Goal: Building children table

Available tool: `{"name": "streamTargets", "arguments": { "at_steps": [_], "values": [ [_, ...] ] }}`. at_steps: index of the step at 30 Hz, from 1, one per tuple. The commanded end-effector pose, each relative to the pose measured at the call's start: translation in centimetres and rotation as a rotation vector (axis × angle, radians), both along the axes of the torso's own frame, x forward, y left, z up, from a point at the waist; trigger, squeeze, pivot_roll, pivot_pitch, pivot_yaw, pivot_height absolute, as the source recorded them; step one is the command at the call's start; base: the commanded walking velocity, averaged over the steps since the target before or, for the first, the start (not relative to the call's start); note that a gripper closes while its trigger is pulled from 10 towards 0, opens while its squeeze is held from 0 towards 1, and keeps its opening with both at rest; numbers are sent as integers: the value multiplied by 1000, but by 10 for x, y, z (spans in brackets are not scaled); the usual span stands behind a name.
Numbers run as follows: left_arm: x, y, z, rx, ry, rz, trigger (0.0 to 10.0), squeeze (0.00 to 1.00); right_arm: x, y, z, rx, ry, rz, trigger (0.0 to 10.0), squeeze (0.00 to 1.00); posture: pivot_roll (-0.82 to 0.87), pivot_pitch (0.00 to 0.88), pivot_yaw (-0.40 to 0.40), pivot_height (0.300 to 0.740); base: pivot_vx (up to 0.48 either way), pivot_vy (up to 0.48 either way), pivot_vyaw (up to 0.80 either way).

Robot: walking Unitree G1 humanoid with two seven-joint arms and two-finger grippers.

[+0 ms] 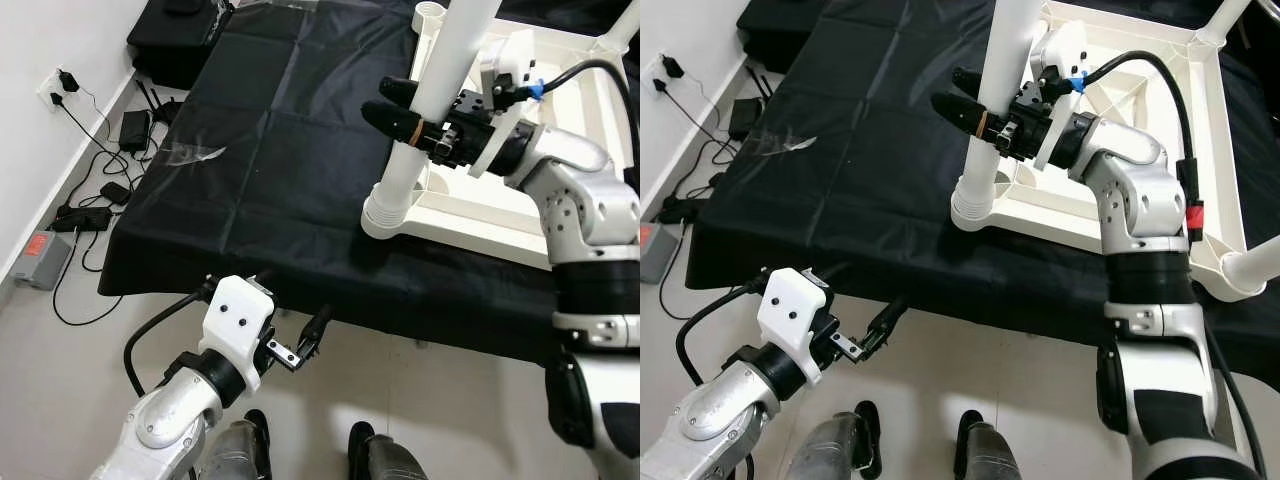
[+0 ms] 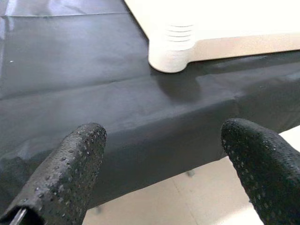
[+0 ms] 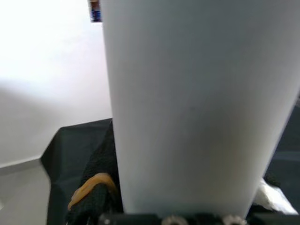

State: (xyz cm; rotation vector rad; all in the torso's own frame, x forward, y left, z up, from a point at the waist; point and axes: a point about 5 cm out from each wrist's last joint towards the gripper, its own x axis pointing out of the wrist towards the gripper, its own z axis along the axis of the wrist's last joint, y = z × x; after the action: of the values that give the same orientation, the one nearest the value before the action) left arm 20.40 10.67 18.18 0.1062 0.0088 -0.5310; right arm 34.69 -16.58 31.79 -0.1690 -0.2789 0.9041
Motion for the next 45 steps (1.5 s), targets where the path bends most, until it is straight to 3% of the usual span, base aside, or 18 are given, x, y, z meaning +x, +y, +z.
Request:
{"name": "streamTargets", "arguments": {
  "at_steps": [1, 17, 30, 34, 45],
  "values": [
    [-1, 2, -4, 11, 10, -5, 10000, 0, 10, -9, -54, -58, 238, -130, 10000, 0, 179, 343, -35, 740, 0, 0, 0],
    [3, 3, -4, 15, -1, -4, 10000, 0, 19, -10, -60, 42, 287, -410, 10000, 0, 171, 324, -36, 740, 0, 0, 0],
    [5, 4, -4, 18, -7, -3, 10000, 0, 14, 0, -60, 98, 263, -493, 10000, 0, 169, 329, -36, 740, 0, 0, 0],
    [6, 6, -4, 23, -10, 0, 10000, 0, 11, 9, -62, 74, 239, -505, 10000, 0, 171, 333, -34, 740, 0, 0, 0],
    [6, 7, -4, 25, -11, 3, 10000, 0, 10, 15, -66, 59, 239, -551, 10000, 0, 172, 341, -36, 740, 0, 0, 0]
  ]
}}
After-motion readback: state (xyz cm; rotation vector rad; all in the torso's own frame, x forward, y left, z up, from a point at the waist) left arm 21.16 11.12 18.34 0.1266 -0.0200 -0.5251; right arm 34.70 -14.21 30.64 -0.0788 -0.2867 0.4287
